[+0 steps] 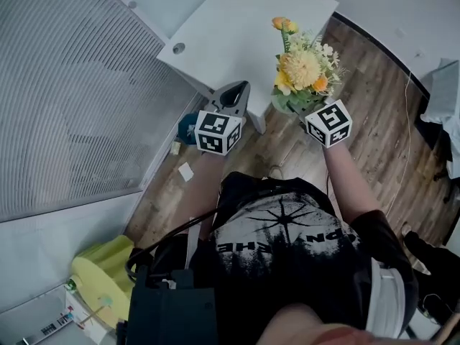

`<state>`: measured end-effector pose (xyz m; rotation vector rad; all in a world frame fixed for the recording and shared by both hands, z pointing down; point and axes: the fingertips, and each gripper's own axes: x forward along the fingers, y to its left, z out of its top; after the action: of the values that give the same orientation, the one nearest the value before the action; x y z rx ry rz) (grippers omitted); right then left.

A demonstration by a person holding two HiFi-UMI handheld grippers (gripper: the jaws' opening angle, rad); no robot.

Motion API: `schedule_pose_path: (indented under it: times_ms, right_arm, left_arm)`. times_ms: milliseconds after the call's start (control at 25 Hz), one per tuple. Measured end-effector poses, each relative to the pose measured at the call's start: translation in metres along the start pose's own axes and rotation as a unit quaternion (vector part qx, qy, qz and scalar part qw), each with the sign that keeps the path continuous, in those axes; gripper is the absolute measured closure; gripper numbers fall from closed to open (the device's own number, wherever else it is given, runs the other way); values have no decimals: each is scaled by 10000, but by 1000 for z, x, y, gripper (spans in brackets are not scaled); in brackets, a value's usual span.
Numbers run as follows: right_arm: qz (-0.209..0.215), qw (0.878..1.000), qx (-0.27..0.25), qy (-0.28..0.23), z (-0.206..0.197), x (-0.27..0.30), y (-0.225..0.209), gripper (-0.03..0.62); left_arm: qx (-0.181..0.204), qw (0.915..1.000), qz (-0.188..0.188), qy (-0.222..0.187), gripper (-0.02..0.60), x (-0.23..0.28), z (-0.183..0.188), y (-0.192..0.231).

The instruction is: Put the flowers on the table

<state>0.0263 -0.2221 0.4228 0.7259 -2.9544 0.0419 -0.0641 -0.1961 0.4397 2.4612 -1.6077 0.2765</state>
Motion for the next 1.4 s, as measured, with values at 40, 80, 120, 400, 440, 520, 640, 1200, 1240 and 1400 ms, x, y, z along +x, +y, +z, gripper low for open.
schedule_pose_path:
  times_ms: [40,80,120,400,440,520,640,1200,1240,1400]
  right_arm:
    - [38,10000,-5,-12,0,2,-2,341]
    - [71,10000,-13,-13,-1,5,-5,341]
    - [94,10000,-27,-7,-1,9,-11,341]
    - [44,9998,178,60,-11,38,-31,341]
    - [19,9998,179,70,-11,45,-35,341]
    - [-37,9999,131,92,-8,67,-49,341]
    - [-158,9997,119,126,-8,100,-67,341]
    - [-987,9949,110,148,-9,171,-120,341]
    - [-1030,9945,63,162,-8,173,-122,341]
    - [-1053,9939,-181,272,-11,185,-128,341]
  left_arm:
    - [26,10000,38,9,569,1,-1,2]
    - [48,10000,71,13,569,3,0,4]
    - [59,9999,100,4,569,8,0,8]
    - [-99,9998,124,76,569,24,-6,37]
    - [-91,9999,86,93,569,29,-5,44]
    - [-55,9999,5,113,569,44,0,64]
    - [-131,9998,-86,137,569,67,2,99]
    - [-88,9964,-841,114,569,139,4,185]
    - [-81,9958,-907,116,569,142,4,186]
    - [-87,9941,-1068,162,569,154,-1,195]
